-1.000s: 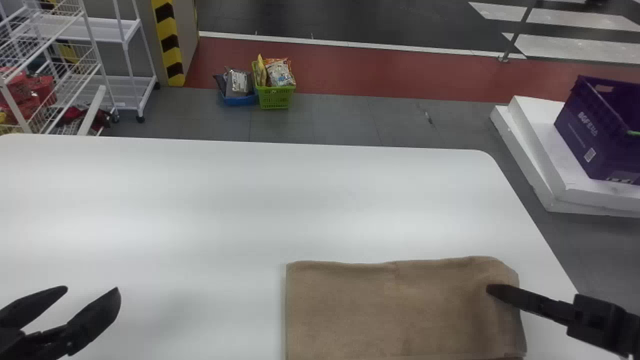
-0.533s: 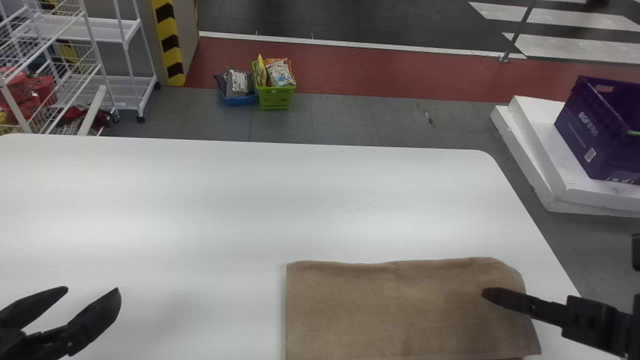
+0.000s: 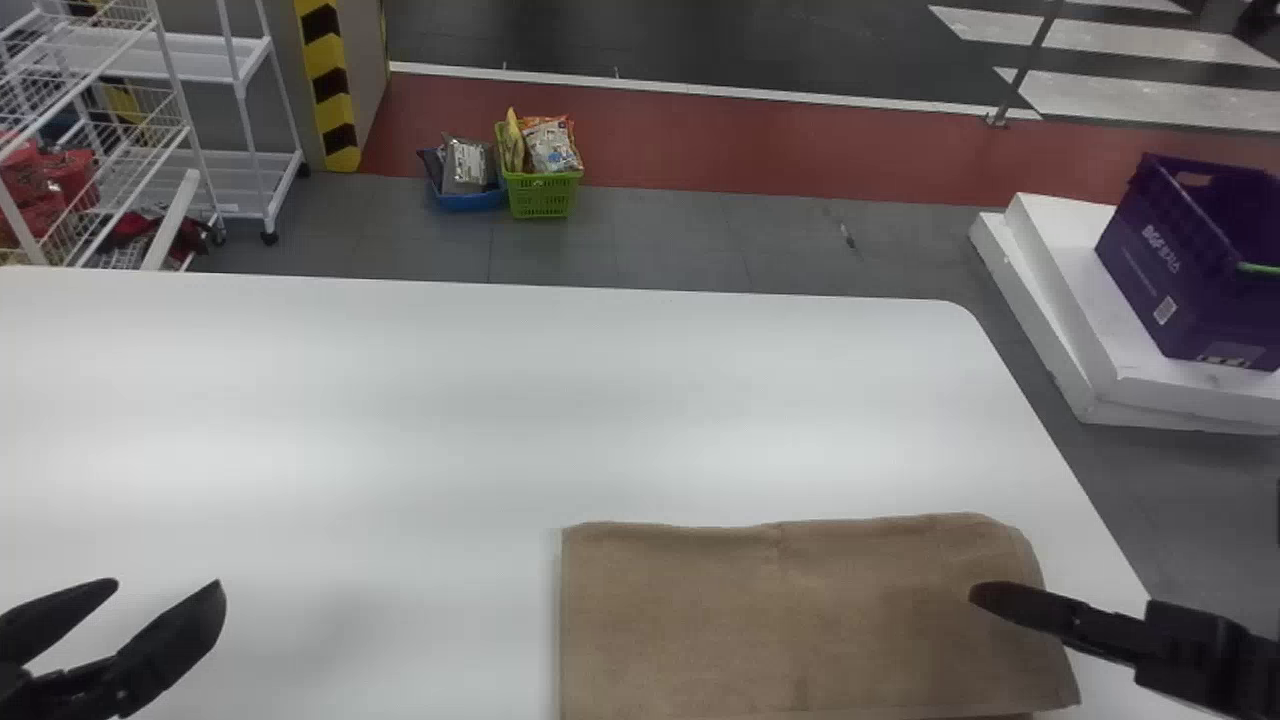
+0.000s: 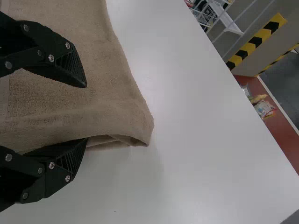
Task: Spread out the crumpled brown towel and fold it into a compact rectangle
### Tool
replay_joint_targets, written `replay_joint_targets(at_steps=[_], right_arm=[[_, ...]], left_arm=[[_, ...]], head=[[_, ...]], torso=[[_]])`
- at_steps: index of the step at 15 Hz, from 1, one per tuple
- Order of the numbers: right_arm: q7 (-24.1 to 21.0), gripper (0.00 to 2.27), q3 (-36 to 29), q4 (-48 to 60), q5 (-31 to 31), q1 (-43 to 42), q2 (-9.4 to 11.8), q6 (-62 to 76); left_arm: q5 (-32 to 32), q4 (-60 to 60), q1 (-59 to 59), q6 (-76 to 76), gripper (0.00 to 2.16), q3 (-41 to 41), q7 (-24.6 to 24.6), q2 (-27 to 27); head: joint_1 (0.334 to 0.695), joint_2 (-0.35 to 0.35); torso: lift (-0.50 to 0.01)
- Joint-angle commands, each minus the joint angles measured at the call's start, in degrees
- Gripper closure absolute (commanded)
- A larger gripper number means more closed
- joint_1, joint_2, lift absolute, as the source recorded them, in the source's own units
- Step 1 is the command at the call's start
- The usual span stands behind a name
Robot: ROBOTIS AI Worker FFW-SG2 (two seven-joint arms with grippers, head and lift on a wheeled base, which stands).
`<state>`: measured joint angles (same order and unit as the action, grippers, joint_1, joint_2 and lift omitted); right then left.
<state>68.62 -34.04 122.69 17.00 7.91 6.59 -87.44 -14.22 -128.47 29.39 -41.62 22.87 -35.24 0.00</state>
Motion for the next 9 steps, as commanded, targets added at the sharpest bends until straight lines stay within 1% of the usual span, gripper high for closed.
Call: replay_joint_targets(at_steps=[1, 2, 4, 5, 6, 9], right_arm=[[0.0, 0.61, -0.2, 0.0, 0.0, 0.2, 0.0, -0.1], [0.0, 0.68, -0.2, 0.0, 0.1, 0.2, 0.0, -0.1], [0.0, 0.69, -0.1, 0.0, 0.0, 0.3, -0.1, -0.1], [0.0, 0.95, 0.0, 0.0, -0.1, 0.3, -0.1, -0.1], [0.0, 1.10, -0.1, 0.0, -0.5, 0.2, -0.1, 0.1], [0.1, 1.12, -0.1, 0.5, -1.4, 0.2, -0.3, 0.1]], left_arm=[[0.0, 0.0, 0.0, 0.0, 0.08, 0.1, 0.0, -0.1], [0.0, 0.0, 0.1, 0.0, 0.08, 0.1, -0.2, -0.1], [0.0, 0.0, 0.0, 0.0, 0.08, 0.1, -0.4, -0.1], [0.0, 0.0, 0.1, 0.0, 0.08, 0.2, -0.4, -0.1], [0.0, 0.0, 0.1, 0.0, 0.08, 0.2, -0.4, -0.1], [0.0, -0.2, 0.1, 0.0, 0.08, 0.3, -0.5, -0.1]], head=[[0.695, -0.157], [0.695, -0.159], [0.695, -0.160], [0.695, -0.160], [0.695, -0.160], [0.695, -0.153]], torso=[[-0.127], [-0.127], [-0.127], [-0.127], [-0.127], [-0.127]])
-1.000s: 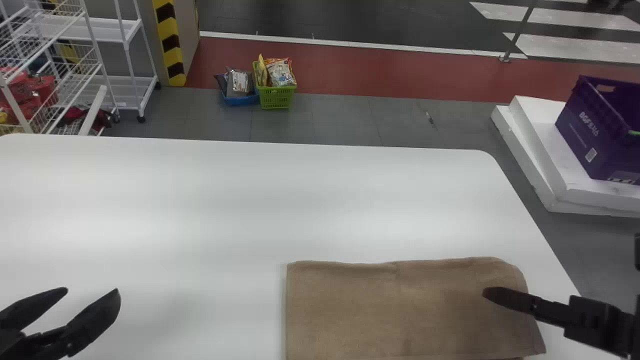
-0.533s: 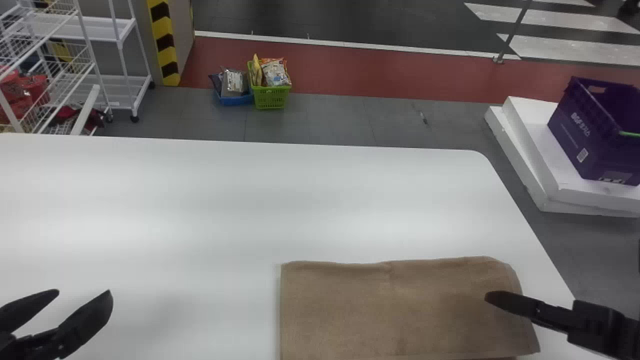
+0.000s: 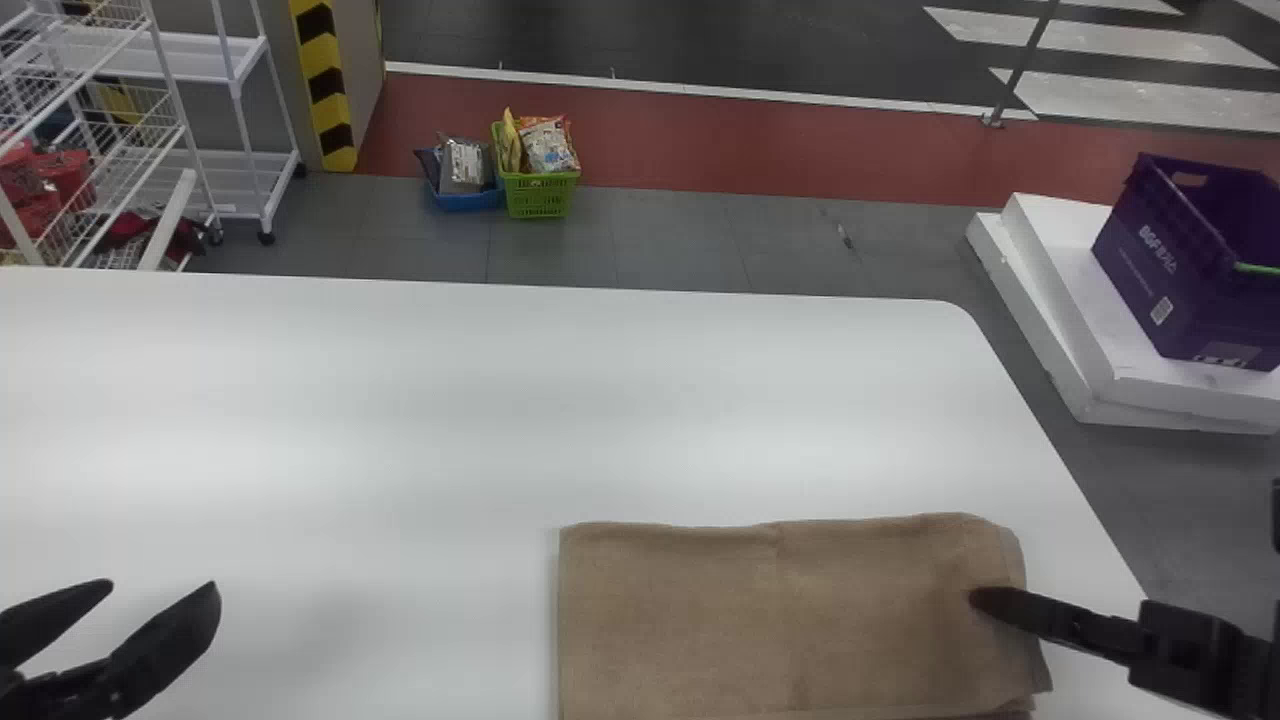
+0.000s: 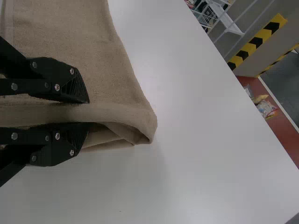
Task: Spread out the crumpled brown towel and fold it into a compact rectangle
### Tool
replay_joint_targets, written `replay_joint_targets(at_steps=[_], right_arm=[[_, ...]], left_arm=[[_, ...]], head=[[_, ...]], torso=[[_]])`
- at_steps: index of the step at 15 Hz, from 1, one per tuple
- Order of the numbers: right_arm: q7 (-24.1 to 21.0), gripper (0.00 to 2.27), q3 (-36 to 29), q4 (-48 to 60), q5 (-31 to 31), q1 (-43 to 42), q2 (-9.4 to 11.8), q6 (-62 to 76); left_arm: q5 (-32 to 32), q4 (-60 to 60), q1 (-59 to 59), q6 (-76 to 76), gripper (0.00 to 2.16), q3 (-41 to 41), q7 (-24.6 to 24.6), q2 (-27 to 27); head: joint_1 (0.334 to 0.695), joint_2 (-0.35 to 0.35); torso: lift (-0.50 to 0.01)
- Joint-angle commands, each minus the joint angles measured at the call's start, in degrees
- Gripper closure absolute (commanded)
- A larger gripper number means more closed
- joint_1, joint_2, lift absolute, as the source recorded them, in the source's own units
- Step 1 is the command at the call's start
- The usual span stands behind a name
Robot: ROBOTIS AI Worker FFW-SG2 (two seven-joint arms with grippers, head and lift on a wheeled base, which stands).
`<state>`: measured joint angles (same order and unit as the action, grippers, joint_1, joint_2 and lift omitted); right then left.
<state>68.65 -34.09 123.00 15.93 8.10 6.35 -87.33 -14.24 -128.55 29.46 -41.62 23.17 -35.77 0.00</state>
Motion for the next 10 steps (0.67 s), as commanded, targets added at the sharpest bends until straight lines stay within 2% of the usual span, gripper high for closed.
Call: replay_joint_targets(at_steps=[1, 10], right_arm=[[0.5, 1.12, -0.1, 0.2, -0.4, 0.0, -0.1, 0.0], [4.0, 1.11, 1.8, 5.1, -1.2, 0.1, -0.7, -2.6]], left_arm=[[0.0, -0.3, 0.2, 0.0, 0.08, 0.0, -0.1, -0.1], [0.0, -1.4, 0.5, -0.2, 0.08, 0.2, -0.2, -0.1]], head=[[0.695, -0.151], [0.695, -0.123]], torso=[[-0.127], [-0.127]])
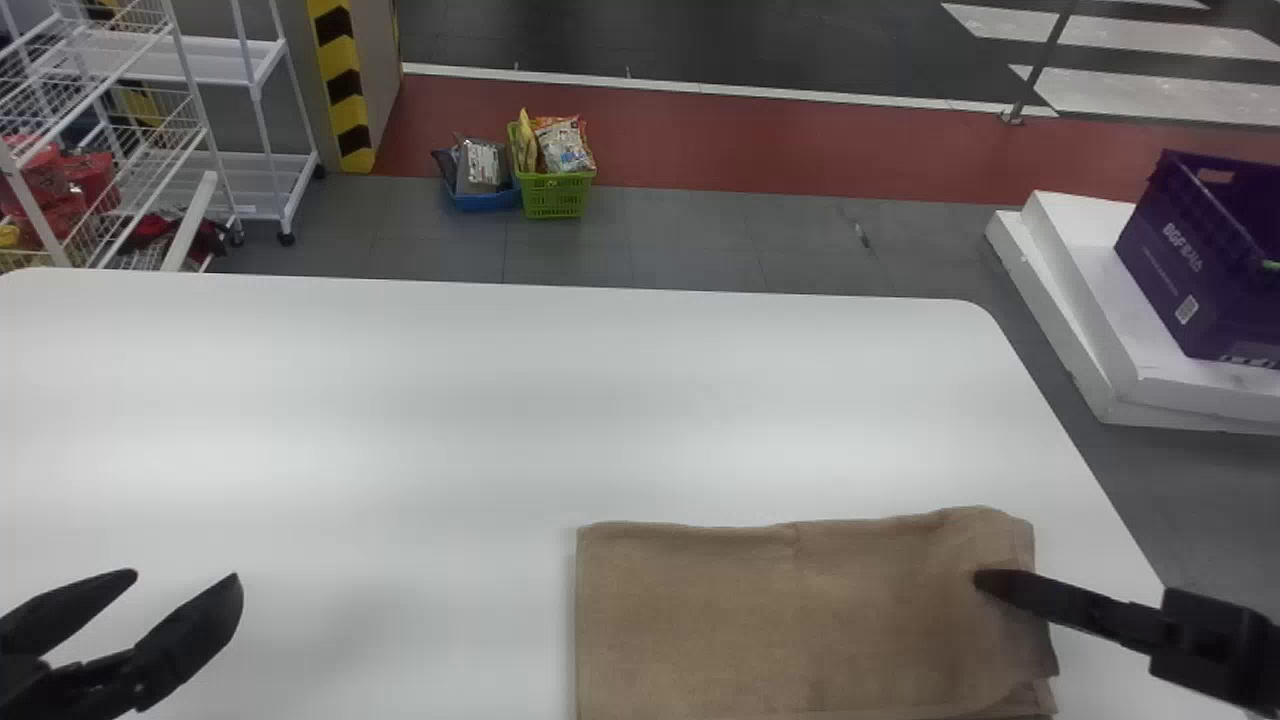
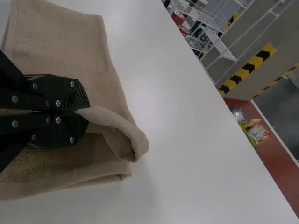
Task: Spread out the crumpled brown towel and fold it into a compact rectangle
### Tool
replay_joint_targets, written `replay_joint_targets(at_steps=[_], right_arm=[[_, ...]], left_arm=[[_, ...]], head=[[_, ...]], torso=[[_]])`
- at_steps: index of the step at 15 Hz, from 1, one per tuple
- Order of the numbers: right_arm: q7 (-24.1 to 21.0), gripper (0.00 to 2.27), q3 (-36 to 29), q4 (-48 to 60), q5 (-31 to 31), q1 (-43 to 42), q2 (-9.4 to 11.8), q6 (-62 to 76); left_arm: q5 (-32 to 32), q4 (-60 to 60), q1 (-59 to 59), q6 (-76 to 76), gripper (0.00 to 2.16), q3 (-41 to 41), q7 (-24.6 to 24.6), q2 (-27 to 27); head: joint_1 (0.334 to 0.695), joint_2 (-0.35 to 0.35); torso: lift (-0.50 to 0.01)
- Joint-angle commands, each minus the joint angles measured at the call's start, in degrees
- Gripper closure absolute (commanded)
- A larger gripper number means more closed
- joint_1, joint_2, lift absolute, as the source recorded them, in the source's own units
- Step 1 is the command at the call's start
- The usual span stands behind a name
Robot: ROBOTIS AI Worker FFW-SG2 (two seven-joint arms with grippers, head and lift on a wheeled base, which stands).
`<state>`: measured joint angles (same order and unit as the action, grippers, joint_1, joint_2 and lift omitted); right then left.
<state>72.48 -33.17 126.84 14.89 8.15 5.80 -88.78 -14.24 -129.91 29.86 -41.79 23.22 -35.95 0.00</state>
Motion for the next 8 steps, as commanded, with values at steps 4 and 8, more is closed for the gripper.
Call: replay_joint_targets(at_steps=[4, 8], right_arm=[[1.6, 1.11, 3.5, 3.0, 1.0, 0.7, -0.3, -1.3], [1.7, 1.11, 5.0, 3.0, 1.4, 1.2, -0.3, -1.3]], left_arm=[[0.0, -0.1, 0.2, 0.0, 0.08, 0.6, -0.1, -0.1], [0.0, 0.0, 0.2, 0.0, 0.08, 0.6, 0.0, -0.1]], head=[[0.695, -0.081], [0.695, -0.049]], torso=[[-0.127], [-0.127]])
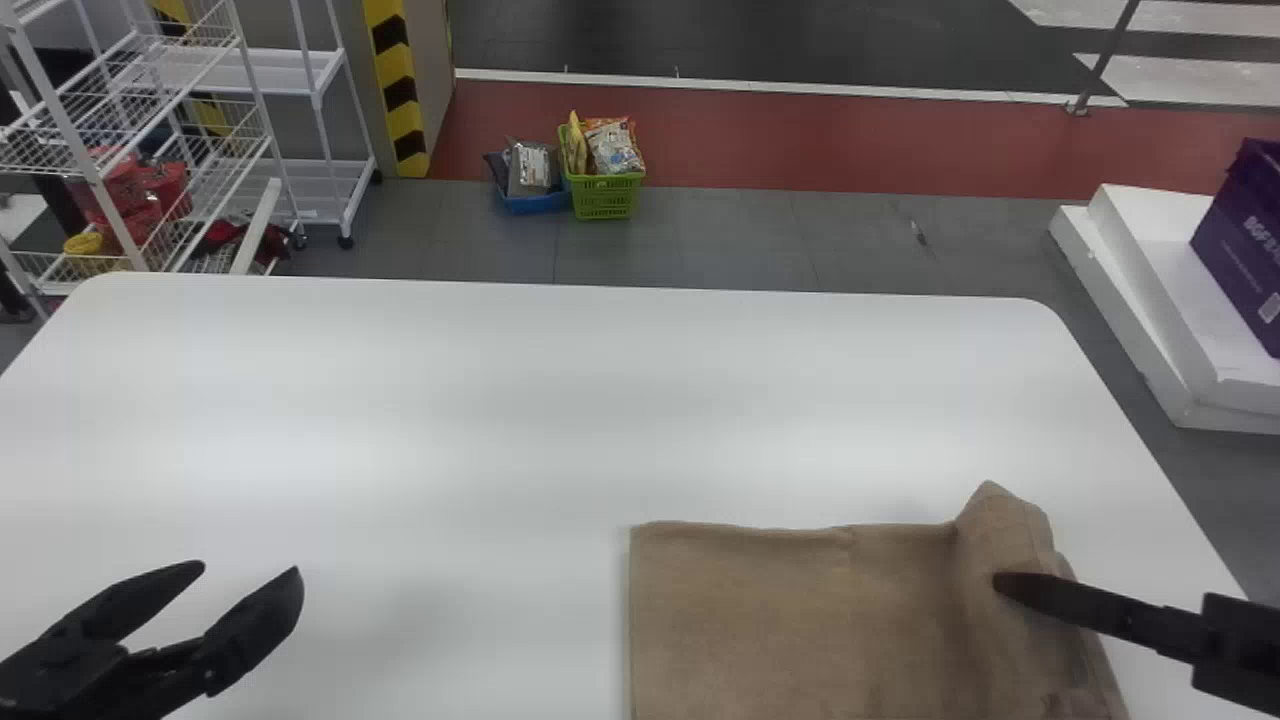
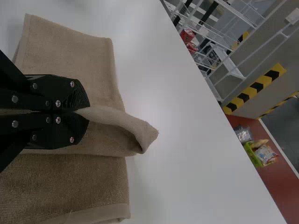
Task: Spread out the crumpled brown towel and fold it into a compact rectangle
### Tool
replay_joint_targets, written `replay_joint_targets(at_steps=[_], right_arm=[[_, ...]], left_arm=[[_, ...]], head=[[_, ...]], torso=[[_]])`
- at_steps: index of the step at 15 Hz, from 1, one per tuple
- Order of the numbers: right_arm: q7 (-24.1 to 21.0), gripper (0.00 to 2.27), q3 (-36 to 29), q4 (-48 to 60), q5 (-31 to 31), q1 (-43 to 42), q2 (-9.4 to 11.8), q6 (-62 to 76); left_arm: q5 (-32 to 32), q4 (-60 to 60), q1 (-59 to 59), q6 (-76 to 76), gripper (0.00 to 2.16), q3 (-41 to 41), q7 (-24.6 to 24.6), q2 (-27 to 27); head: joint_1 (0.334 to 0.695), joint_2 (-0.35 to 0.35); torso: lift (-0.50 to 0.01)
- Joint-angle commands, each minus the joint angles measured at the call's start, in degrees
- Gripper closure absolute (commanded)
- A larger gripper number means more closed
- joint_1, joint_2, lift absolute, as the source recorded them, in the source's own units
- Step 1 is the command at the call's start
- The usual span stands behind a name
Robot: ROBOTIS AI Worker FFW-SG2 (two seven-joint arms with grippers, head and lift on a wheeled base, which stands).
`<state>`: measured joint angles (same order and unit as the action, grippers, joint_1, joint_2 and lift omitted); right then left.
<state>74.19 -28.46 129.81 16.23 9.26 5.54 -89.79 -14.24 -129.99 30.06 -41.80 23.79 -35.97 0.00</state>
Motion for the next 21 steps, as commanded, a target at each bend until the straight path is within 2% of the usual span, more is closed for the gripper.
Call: replay_joint_targets(at_steps=[1, 21], right_arm=[[0.0, 1.11, 0.4, 0.0, 0.0, 0.1, 0.0, -0.3], [0.2, 1.11, 0.2, 0.0, -0.1, 0.6, -0.4, 0.2]], left_arm=[[0.0, 0.2, 0.0, 0.0, 0.08, 0.0, 0.0, -0.1], [-0.1, 0.7, 0.0, 0.2, 0.08, 0.1, -0.1, -0.1]], head=[[0.695, -0.045], [0.695, -0.031]], torso=[[-0.127], [-0.127]])
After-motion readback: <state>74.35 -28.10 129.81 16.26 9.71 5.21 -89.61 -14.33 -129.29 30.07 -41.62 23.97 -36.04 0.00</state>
